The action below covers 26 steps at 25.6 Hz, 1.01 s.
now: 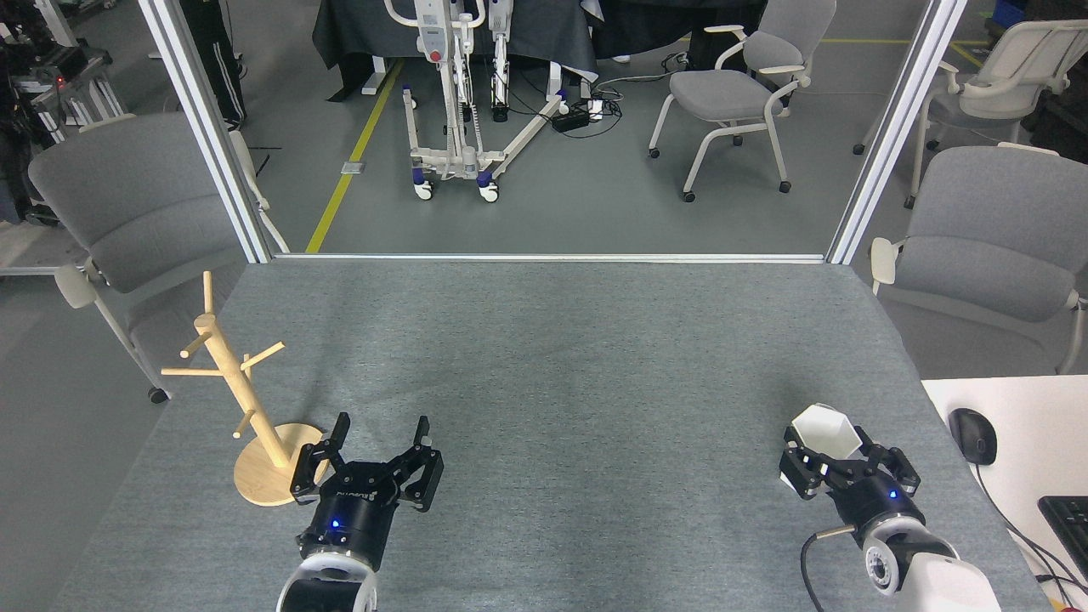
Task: Hang cup on storage rack
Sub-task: 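Lift the white cup with the right gripper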
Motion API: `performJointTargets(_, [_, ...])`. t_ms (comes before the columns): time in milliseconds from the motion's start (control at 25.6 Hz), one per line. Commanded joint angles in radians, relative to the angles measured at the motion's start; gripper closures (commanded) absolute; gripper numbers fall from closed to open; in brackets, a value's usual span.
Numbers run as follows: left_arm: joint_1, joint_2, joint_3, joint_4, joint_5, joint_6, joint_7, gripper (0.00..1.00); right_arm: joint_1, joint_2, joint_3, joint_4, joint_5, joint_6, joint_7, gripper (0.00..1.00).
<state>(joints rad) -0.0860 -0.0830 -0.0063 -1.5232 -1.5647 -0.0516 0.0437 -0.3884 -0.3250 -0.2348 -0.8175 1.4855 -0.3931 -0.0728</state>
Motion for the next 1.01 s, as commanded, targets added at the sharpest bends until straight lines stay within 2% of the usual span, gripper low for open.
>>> performJointTargets(0, [0.000, -0.001, -0.001, 0.002, 0.000, 0.001, -0.001, 0.00, -0.003, 0.001, 0.000, 0.011, 0.001, 0.000, -0.002, 0.01])
performJointTargets(234, [-0.001, -0.001, -0.001, 0.014, 0.000, 0.001, 0.001, 0.00, -0.006, 0.001, 0.002, 0.012, 0.004, 0.008, -0.002, 0.01])
performJointTargets(351, [-0.001, -0.001, -0.001, 0.014, 0.000, 0.003, 0.001, 0.00, -0.007, 0.006, 0.002, 0.012, 0.042, 0.020, -0.005, 0.01])
performJointTargets(585, [-0.005, -0.001, 0.000, 0.025, 0.000, 0.004, 0.001, 0.00, -0.006, 0.009, 0.002, 0.012, 0.053, 0.026, -0.054, 0.02])
performJointTargets(741, [-0.008, -0.001, 0.000, 0.026, 0.000, 0.004, 0.001, 0.00, -0.007, 0.009, 0.002, 0.012, 0.064, 0.026, -0.058, 0.10])
performJointTargets(975, [-0.009, -0.003, -0.001, 0.026, 0.000, 0.007, 0.001, 0.00, -0.004, 0.009, 0.002, 0.012, 0.067, 0.025, -0.056, 0.07])
